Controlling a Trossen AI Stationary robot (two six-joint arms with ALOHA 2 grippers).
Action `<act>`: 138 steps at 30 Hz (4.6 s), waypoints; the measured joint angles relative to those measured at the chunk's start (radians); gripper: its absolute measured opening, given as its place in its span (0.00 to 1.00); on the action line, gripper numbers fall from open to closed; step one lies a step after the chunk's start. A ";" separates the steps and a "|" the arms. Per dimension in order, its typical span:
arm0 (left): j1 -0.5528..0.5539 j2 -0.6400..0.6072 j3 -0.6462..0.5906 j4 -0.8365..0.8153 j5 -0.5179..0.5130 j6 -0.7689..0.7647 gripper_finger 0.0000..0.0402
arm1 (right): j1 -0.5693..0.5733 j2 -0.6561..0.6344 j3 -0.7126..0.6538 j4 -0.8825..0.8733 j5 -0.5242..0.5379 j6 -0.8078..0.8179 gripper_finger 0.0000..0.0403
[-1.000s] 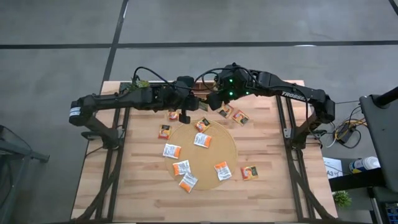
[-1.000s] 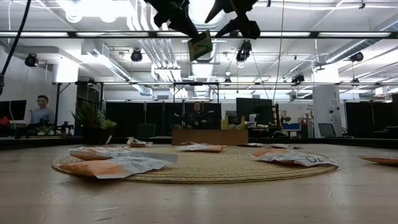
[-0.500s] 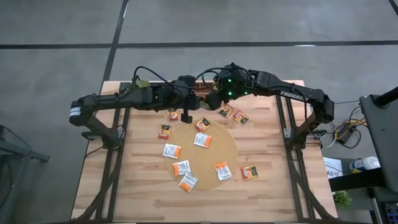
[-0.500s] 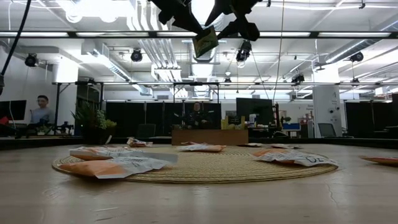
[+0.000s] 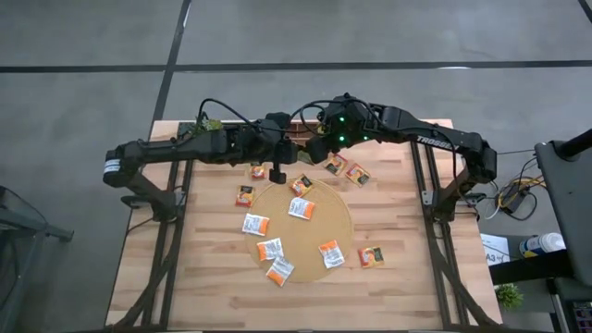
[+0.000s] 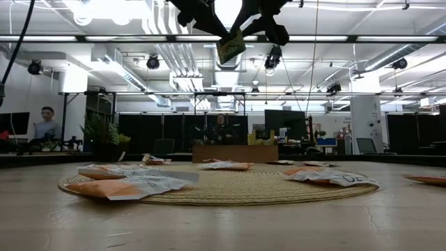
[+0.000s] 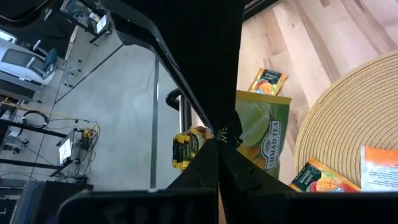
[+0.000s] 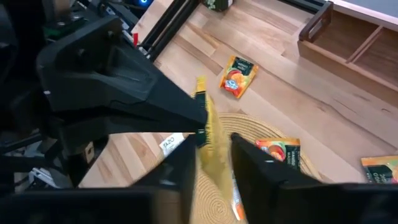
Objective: Pick & Place Tea
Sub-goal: Put the yellow tea bag into the right section of the wooden organizer
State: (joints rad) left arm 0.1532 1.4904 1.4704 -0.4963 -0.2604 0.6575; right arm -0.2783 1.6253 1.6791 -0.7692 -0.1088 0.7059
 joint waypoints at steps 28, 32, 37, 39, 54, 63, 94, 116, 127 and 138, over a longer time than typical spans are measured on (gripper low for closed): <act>0.018 -0.004 0.134 -0.029 0.034 -0.154 0.52 | -0.041 -0.033 0.000 -0.082 0.000 -0.260 0.02; 0.031 -0.004 0.171 -0.048 0.041 -0.219 0.58 | -0.066 -0.033 0.000 -0.127 0.004 -0.435 0.02; 0.043 -0.007 0.187 -0.087 0.082 -0.286 0.59 | -0.126 -0.033 0.000 -0.160 0.004 -0.640 0.02; 0.043 -0.011 0.181 -0.090 0.087 -0.306 0.59 | -0.162 -0.033 0.000 -0.179 0.003 -0.695 0.02; 0.046 -0.035 0.180 -0.102 0.087 -0.381 0.59 | -0.387 -0.029 -0.163 -0.051 -0.256 -1.169 0.02; 0.046 -0.036 0.180 -0.112 0.085 -0.414 0.59 | -0.454 -0.029 -0.372 0.184 -0.301 -1.296 0.02; 0.048 -0.036 0.179 -0.118 0.020 -0.423 0.59 | -0.523 0.092 -0.523 0.552 -0.281 -1.342 0.02; 0.048 -0.036 0.179 -0.120 -0.001 -0.427 0.59 | -0.530 0.143 -0.523 0.575 -0.256 -1.353 0.02; 0.048 -0.035 0.179 -0.118 0.000 -0.427 0.59 | -0.534 0.143 -0.523 0.601 -0.202 -1.350 0.02; 0.047 -0.035 0.179 -0.117 0.000 -0.426 0.59 | -0.534 0.190 -0.523 0.596 -0.203 -1.311 0.05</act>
State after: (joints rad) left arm 0.2005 1.4551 1.6489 -0.6134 -0.2607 0.2310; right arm -0.8127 1.8150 1.1557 -0.1728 -0.3119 -0.6052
